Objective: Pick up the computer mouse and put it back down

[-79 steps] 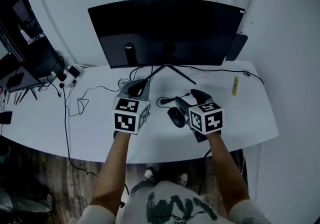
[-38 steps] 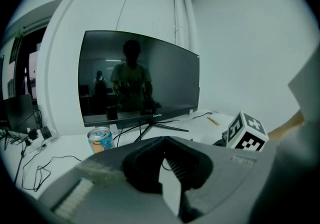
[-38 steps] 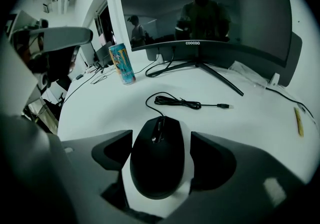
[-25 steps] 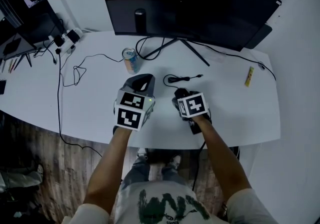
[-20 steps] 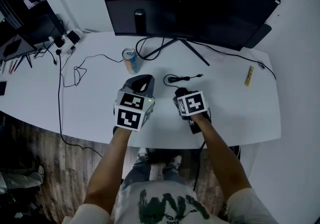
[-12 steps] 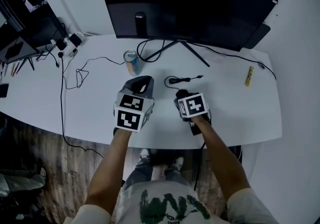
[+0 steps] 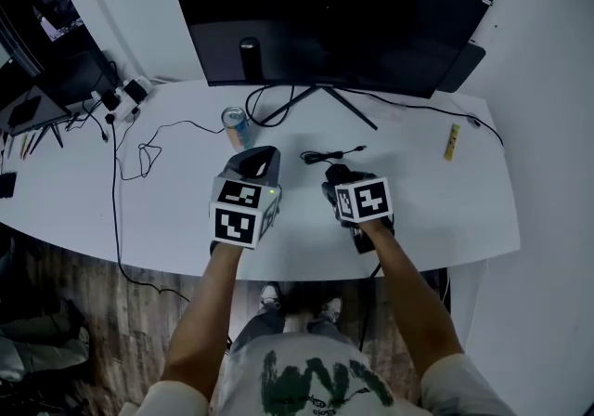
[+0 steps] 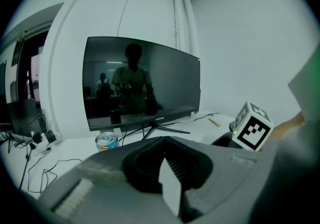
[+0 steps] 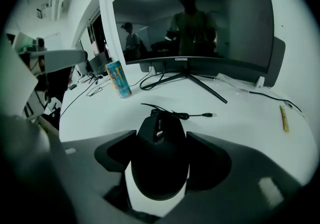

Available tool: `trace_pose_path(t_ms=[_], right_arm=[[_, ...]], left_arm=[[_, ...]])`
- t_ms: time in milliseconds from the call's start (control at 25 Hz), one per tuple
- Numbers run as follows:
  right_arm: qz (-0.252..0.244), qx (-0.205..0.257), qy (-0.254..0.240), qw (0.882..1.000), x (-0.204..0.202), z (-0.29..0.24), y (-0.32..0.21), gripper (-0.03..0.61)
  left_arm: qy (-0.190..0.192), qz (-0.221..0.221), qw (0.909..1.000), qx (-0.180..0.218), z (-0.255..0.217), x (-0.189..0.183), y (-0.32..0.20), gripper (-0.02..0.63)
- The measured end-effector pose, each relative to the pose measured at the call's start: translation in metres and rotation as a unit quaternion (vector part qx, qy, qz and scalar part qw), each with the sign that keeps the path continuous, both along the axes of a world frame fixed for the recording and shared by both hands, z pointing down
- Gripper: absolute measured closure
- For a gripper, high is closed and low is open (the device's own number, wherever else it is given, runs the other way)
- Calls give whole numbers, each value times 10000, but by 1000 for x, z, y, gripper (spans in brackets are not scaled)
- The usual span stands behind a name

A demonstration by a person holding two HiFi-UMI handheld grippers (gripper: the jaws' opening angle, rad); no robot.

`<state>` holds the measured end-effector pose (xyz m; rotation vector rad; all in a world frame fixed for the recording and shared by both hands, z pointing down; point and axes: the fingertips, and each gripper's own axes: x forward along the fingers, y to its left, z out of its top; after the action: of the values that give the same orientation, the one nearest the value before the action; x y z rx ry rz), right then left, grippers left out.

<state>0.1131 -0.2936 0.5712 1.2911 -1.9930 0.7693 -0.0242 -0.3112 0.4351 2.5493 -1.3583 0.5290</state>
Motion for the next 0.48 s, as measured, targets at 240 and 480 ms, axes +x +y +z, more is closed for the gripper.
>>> trace_pose_path(t_ms=[240,480], right_arm=[[164,299,-254,9991,11,-30,-4,267],[324,653,-397,9965,24,-64,-7,268]], left_arm=[[9,115,9999,129,-14,12,-2,611],[39,205,9995,252,-29,24,-1,611]])
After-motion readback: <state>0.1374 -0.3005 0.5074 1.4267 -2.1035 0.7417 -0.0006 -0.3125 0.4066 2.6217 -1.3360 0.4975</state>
